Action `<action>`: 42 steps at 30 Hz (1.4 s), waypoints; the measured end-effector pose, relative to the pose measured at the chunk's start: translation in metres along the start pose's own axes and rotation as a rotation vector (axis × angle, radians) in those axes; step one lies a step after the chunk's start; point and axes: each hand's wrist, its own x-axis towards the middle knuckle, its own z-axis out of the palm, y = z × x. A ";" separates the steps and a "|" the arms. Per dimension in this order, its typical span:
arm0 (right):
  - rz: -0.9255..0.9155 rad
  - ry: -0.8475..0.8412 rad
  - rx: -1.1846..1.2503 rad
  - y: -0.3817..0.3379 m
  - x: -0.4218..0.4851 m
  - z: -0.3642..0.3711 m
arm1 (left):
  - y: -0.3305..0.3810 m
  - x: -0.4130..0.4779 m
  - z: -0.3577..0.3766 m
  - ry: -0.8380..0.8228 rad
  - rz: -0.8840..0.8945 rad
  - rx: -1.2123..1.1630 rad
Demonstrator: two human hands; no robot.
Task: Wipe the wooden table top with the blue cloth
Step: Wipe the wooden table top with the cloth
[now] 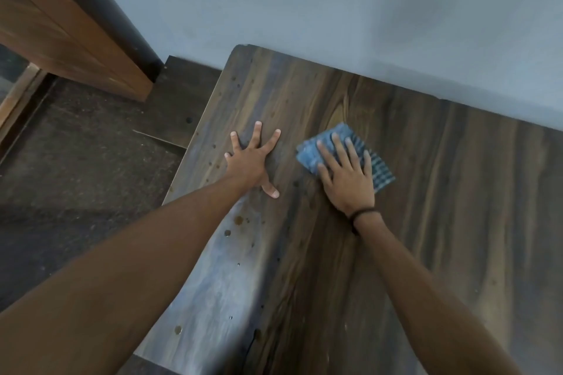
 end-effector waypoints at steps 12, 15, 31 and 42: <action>0.171 0.038 0.036 -0.015 0.020 0.004 | -0.004 0.001 0.002 0.001 0.017 -0.002; 0.033 -0.013 0.013 -0.016 -0.059 0.012 | -0.003 0.001 0.003 -0.007 0.019 0.006; -0.177 -0.086 -0.051 -0.033 -0.089 0.025 | -0.076 -0.065 0.047 -0.041 -0.079 -0.056; 0.068 -0.037 0.053 -0.059 0.019 0.014 | -0.076 -0.065 0.043 -0.051 -0.061 -0.061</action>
